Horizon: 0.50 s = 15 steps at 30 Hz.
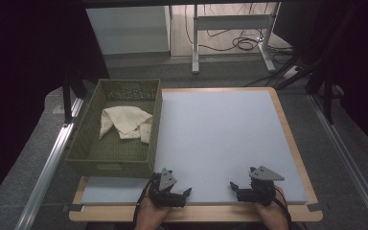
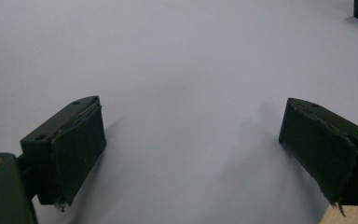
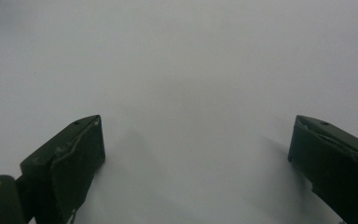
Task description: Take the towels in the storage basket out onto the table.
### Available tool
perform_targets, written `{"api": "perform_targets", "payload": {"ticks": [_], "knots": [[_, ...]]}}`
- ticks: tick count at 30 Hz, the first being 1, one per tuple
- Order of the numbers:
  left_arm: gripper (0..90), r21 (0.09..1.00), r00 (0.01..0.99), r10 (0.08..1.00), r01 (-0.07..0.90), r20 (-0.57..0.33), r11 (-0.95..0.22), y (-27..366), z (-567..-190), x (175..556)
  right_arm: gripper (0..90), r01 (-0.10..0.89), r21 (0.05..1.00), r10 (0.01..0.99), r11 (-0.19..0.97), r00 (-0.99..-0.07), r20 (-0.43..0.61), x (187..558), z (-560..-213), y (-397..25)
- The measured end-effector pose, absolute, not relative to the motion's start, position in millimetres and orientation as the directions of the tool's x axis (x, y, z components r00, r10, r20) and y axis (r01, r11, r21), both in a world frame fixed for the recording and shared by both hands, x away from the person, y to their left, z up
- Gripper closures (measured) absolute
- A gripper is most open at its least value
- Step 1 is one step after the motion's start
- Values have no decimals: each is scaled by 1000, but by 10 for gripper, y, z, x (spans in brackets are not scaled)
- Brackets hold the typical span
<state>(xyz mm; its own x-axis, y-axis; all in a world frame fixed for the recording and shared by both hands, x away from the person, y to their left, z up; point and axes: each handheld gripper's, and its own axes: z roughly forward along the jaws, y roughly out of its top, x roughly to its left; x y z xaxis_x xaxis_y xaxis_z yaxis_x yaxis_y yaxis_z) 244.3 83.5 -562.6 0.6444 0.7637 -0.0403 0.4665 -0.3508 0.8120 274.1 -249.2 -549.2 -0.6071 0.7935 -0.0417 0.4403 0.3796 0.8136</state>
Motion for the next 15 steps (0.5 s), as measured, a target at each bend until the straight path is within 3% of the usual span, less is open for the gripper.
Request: {"api": "perform_targets", "payload": {"ticks": [15], "knots": [[72,812,637,770,467,-36,-349,835,-5627,2424,38,437,814,786,383,-617,-39,2742,-5491,-2505]]}}
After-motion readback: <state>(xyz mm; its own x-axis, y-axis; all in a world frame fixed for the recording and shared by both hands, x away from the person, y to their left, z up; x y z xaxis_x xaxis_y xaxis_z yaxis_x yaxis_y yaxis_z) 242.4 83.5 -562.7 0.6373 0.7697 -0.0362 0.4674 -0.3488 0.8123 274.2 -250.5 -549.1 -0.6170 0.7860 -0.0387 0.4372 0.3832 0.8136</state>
